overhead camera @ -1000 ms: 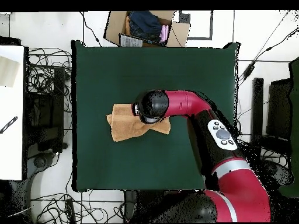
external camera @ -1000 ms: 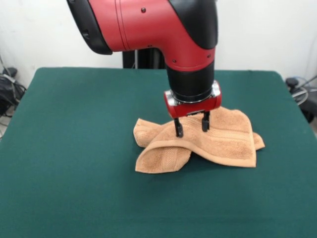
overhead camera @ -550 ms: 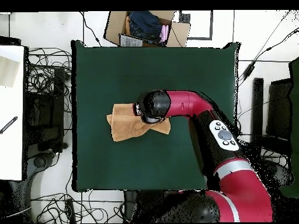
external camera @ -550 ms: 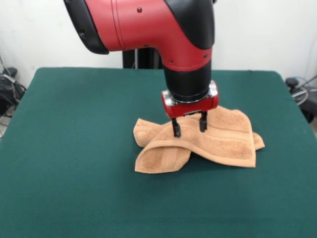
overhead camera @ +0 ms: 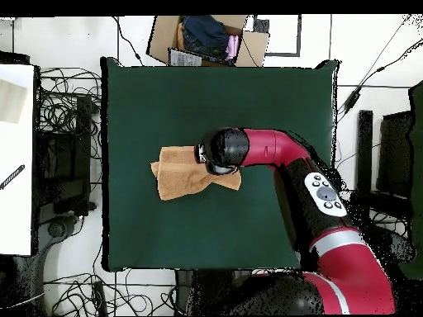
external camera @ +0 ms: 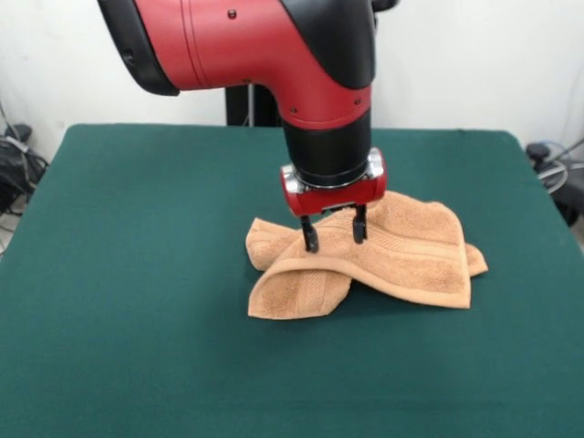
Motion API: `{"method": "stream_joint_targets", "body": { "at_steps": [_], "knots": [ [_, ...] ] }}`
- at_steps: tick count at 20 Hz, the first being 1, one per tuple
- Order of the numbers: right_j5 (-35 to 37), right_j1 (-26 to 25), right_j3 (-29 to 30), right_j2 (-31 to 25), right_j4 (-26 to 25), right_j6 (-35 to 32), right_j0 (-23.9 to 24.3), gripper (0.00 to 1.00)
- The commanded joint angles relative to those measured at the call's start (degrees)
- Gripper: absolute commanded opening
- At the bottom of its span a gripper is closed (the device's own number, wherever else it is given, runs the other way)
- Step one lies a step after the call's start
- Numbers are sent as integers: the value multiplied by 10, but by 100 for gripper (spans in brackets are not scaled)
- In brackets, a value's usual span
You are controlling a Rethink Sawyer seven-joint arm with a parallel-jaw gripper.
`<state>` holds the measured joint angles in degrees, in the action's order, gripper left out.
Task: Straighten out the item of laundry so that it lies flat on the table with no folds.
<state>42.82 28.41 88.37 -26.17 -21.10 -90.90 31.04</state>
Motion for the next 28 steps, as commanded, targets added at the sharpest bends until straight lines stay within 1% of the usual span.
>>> {"method": "stream_joint_targets", "body": {
  "at_steps": [1,7,18,28],
  "knots": [
    [-20,11,-5,-25,-48,74,11,100],
    [-16,23,3,-26,-47,73,13,100],
    [-34,6,0,-24,-55,66,9,100],
    [-39,4,1,-24,-55,63,8,100]
  ]
}}
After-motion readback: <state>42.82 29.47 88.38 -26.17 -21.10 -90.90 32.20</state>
